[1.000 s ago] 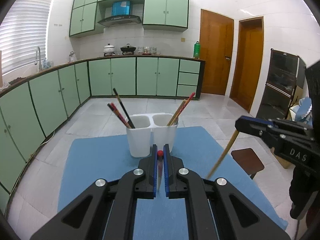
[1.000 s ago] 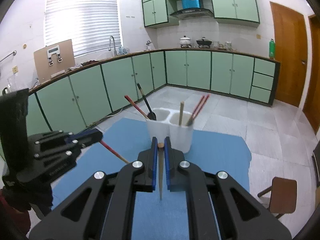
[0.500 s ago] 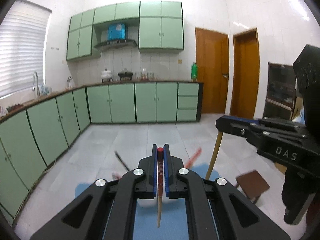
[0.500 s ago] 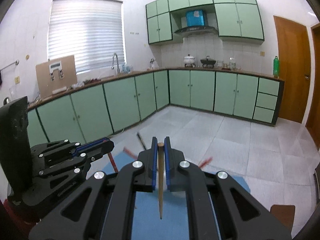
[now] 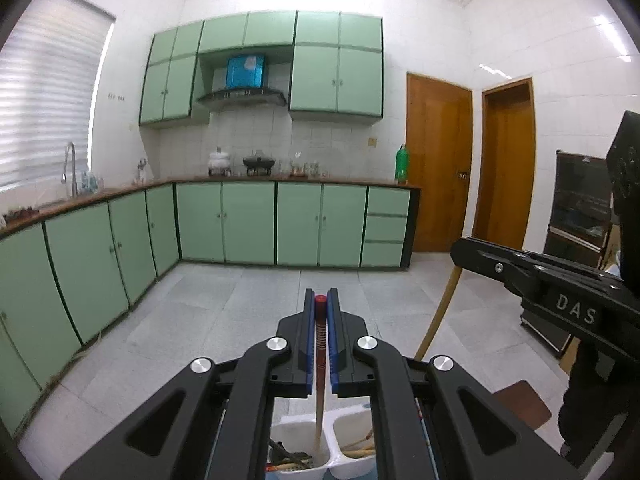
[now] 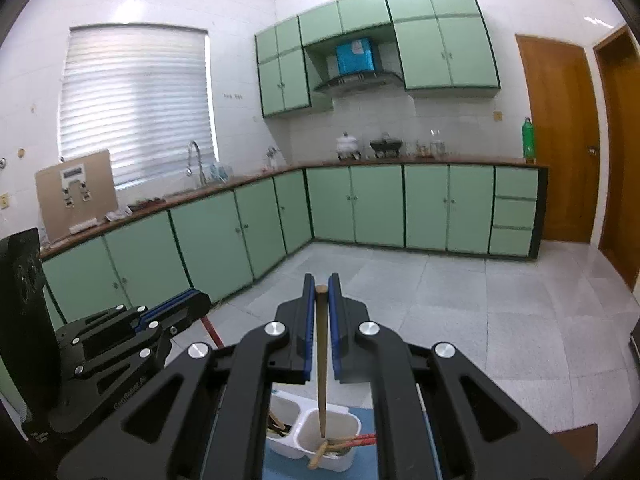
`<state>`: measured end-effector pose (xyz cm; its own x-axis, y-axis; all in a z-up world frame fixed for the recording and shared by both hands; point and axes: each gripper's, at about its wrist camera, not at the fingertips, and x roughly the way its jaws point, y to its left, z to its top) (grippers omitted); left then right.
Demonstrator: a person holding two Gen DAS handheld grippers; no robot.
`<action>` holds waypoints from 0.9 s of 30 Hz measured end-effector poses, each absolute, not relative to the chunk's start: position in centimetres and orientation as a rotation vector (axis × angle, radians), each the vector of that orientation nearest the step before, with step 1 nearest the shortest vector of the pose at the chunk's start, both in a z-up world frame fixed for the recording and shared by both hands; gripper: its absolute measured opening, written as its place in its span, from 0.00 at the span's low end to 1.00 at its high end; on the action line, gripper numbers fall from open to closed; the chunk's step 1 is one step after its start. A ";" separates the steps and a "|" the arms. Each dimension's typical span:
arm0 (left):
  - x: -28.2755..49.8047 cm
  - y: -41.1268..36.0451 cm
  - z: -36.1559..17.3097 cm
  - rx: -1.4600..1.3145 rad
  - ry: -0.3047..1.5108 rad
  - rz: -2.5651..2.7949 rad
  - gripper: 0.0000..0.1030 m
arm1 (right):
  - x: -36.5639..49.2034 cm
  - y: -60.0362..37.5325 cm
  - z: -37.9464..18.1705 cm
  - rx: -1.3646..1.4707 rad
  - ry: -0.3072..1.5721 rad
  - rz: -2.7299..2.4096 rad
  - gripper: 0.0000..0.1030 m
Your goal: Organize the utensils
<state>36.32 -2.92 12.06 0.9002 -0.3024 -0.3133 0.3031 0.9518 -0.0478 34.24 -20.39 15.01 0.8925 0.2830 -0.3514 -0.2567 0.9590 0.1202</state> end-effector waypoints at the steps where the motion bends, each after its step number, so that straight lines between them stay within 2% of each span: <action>1: 36.8 -3.1 11.3 0.000 0.345 -0.314 0.05 | 34.6 -20.3 14.0 0.071 0.398 0.283 0.06; 8: 38.2 -2.8 6.5 0.001 0.454 -0.323 0.08 | 35.1 -19.9 9.4 0.045 0.495 0.273 0.09; 11: 37.4 -2.4 6.5 0.003 0.451 -0.318 0.15 | 34.2 -20.3 9.5 0.066 0.487 0.264 0.11; 13: 36.5 -2.1 7.0 0.001 0.437 -0.312 0.25 | 33.0 -20.7 10.2 0.063 0.465 0.245 0.27; 17: 33.9 -1.6 8.3 -0.003 0.400 -0.306 0.42 | 30.3 -21.7 11.4 0.075 0.418 0.233 0.42; 19: 31.7 -1.3 8.8 0.014 0.382 -0.297 0.52 | 28.2 -22.2 11.7 0.075 0.401 0.219 0.55; 27: 24.8 0.0 7.9 0.010 0.391 -0.273 0.69 | 20.2 -22.9 9.4 0.061 0.396 0.206 0.80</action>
<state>24.78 -0.04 7.92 0.8883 -0.2607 -0.3781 0.2646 0.9634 -0.0425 20.23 -22.92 9.44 0.9019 0.2112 -0.3769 -0.1874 0.9773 0.0991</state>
